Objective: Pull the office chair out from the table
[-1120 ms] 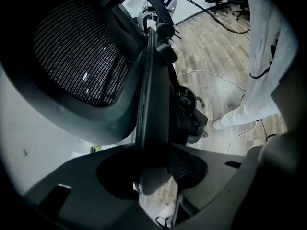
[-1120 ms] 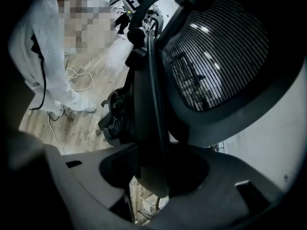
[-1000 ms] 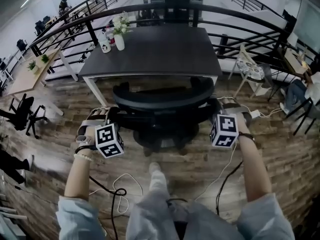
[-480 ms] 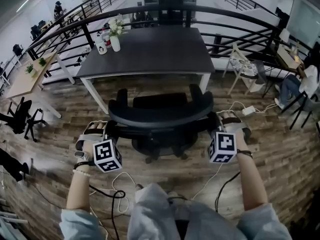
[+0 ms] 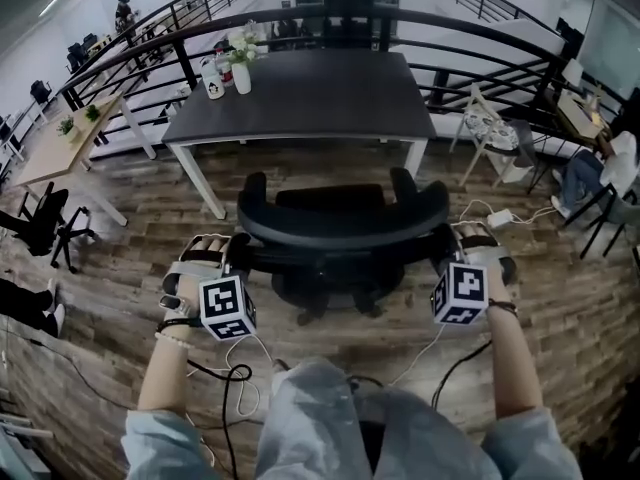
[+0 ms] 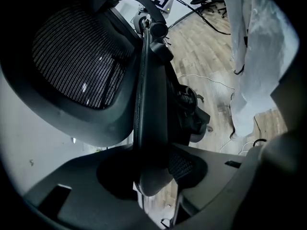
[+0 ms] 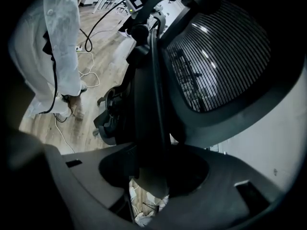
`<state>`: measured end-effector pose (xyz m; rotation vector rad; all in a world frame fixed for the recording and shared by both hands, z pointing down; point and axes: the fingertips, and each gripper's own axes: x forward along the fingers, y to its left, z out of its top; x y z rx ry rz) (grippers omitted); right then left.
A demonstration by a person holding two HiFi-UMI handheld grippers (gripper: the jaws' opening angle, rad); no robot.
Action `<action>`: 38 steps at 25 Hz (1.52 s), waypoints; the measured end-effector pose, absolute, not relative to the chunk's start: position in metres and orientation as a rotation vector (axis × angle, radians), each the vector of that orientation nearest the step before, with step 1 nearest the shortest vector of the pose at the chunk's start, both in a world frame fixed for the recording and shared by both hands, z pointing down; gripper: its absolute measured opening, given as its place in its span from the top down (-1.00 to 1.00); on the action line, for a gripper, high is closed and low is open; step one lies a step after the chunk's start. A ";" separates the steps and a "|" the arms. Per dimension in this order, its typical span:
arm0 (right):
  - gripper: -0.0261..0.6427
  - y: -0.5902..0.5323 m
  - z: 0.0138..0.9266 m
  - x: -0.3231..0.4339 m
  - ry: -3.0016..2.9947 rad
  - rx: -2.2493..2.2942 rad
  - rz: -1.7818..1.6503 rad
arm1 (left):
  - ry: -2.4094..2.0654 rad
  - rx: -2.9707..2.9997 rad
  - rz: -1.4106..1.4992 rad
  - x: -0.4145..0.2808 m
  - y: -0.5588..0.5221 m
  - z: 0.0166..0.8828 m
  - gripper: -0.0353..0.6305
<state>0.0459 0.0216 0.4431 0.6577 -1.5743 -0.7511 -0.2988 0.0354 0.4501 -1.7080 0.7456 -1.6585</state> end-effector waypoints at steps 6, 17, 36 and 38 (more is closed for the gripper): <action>0.41 0.027 0.442 0.047 -1.568 0.670 -0.752 | 0.759 -1.735 -1.641 -0.297 0.043 0.451 0.38; 0.36 0.024 0.440 0.047 -1.596 0.719 -0.743 | 0.828 -1.807 -1.570 -0.290 0.040 0.446 0.33; 0.27 0.064 0.395 0.039 -1.974 1.004 -0.591 | 1.137 -2.058 -1.156 -0.254 0.078 0.390 0.28; 0.38 0.073 0.381 0.032 -2.051 1.073 -0.577 | 1.174 -2.098 -1.070 -0.243 0.082 0.379 0.30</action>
